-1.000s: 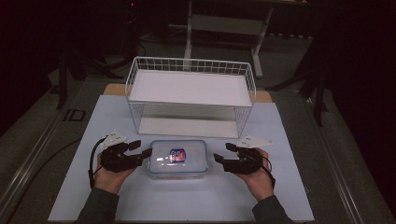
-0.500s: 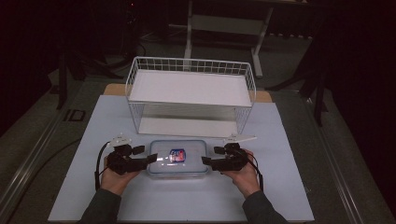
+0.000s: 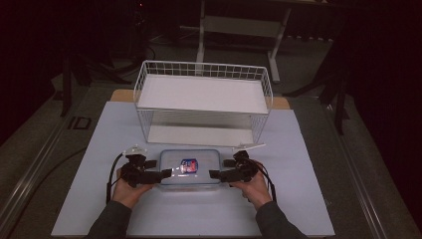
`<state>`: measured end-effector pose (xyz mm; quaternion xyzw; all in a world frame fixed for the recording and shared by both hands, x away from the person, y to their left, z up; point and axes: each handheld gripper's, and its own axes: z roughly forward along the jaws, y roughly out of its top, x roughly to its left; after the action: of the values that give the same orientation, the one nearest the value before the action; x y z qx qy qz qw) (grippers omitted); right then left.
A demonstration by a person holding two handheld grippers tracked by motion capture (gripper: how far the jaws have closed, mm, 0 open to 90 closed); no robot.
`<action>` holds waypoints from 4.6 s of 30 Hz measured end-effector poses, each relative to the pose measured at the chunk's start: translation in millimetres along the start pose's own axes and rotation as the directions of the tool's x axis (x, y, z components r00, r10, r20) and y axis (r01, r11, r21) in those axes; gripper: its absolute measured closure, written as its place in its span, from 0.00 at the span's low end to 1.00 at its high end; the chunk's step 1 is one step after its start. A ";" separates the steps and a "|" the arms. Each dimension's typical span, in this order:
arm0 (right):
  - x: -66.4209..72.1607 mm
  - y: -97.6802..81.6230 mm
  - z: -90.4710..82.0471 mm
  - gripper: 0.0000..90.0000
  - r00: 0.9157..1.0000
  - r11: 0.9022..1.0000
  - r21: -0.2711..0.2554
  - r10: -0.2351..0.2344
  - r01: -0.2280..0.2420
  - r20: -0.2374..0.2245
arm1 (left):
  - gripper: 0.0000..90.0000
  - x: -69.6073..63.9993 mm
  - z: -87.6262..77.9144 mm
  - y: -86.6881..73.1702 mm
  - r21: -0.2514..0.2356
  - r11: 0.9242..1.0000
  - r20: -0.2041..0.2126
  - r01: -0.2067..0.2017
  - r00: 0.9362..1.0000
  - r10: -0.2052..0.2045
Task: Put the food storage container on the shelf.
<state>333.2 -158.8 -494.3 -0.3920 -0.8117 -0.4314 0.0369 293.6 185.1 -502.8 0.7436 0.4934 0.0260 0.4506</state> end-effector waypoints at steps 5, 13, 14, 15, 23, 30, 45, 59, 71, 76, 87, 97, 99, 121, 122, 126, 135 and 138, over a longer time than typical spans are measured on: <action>-2.2 -0.7 7.4 0.15 0.999 0.999 0.021 0.026 -0.026 -0.032 | 0.19 7.0 3.0 -0.4 0.009 0.999 0.048 0.042 0.998 -0.042; -7.4 -2.8 15.8 0.13 0.989 0.993 0.044 0.111 -0.107 -0.099 | 0.16 14.8 11.1 -2.9 0.062 0.991 0.153 0.119 0.980 -0.127; -7.6 -3.1 16.7 0.13 0.988 0.993 0.045 0.114 -0.110 -0.103 | 0.16 15.3 11.3 -3.0 0.066 0.989 0.158 0.130 0.978 -0.138; -8.0 -3.3 16.8 0.13 0.988 0.992 0.048 0.118 -0.113 -0.104 | 0.16 16.1 11.5 -3.3 0.070 0.988 0.162 0.140 0.975 -0.149; -12.6 -7.3 10.3 0.23 0.977 0.986 0.054 0.163 -0.156 -0.140 | 0.28 21.9 4.4 -7.4 0.072 0.973 0.193 0.219 0.954 -0.229; -15.8 -12.1 -2.2 0.43 0.960 0.976 0.010 0.218 -0.219 -0.174 | 0.41 18.4 -6.2 -9.3 0.054 0.976 0.196 0.209 0.957 -0.216; -7.0 -24.9 -17.3 0.56 0.954 0.971 -0.034 0.225 -0.236 -0.200 | 0.52 4.7 -24.6 -24.2 -0.002 0.984 0.199 0.177 0.965 -0.173; 2.0 -27.0 -21.4 0.56 0.965 0.976 -0.043 0.203 -0.213 -0.166 | 0.53 -4.1 -29.4 -25.9 -0.008 0.987 0.165 0.161 0.974 -0.158; 3.9 -27.1 -25.3 0.57 0.964 0.975 -0.068 0.199 -0.213 -0.177 | 0.53 -8.4 -33.3 -23.9 -0.034 0.988 0.161 0.151 0.976 -0.144; 5.0 -25.8 -27.5 0.57 0.966 0.975 -0.080 0.191 -0.207 -0.175 | 0.54 -9.7 -34.7 -23.2 -0.041 0.989 0.160 0.143 0.978 -0.135; 10.0 -21.8 -34.3 0.57 0.973 0.978 -0.116 0.154 -0.175 -0.169 | 0.54 -15.5 -41.2 -19.0 -0.075 0.990 0.156 0.117 0.982 -0.104; 14.4 -18.5 -39.3 0.57 0.980 0.979 -0.149 0.116 -0.141 -0.162 | 0.54 -19.3 -46.2 -15.7 -0.110 0.990 0.151 0.085 0.986 -0.068; 16.0 -17.1 -41.7 0.57 0.982 0.978 -0.164 0.103 -0.129 -0.159 | 0.54 -20.4 -47.6 -13.6 -0.121 0.990 0.153 0.078 0.986 -0.059; 24.7 1.7 -65.0 0.57 0.992 0.969 -0.237 0.035 -0.064 -0.122 | 0.54 -31.7 -58.0 13.5 -0.168 0.986 0.159 0.024 0.987 0.003; 24.7 1.7 -65.0 0.57 0.992 0.969 -0.237 0.035 -0.064 -0.122 | 0.54 -31.7 -58.0 13.5 -0.168 0.986 0.159 0.024 0.987 0.003; 26.5 7.8 -72.3 0.57 0.993 0.966 -0.254 0.022 -0.051 -0.118 | 0.54 -36.6 -61.8 21.8 -0.183 0.983 0.157 0.006 0.987 0.023; 29.3 24.1 -87.6 0.57 0.995 0.956 -0.291 -0.008 -0.022 -0.102 | 0.54 -43.7 -67.7 40.2 -0.210 0.977 0.154 -0.024 0.986 0.057; 29.0 26.8 -89.5 0.57 0.995 0.955 -0.297 -0.007 -0.023 -0.102 | 0.54 -45.2 -68.8 45.7 -0.216 0.976 0.150 -0.031 0.987 0.065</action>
<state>306.1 -198.0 -408.8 -0.3737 -0.7329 -0.5681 0.0206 269.7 190.3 -411.9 0.7024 0.4328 0.0313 0.5643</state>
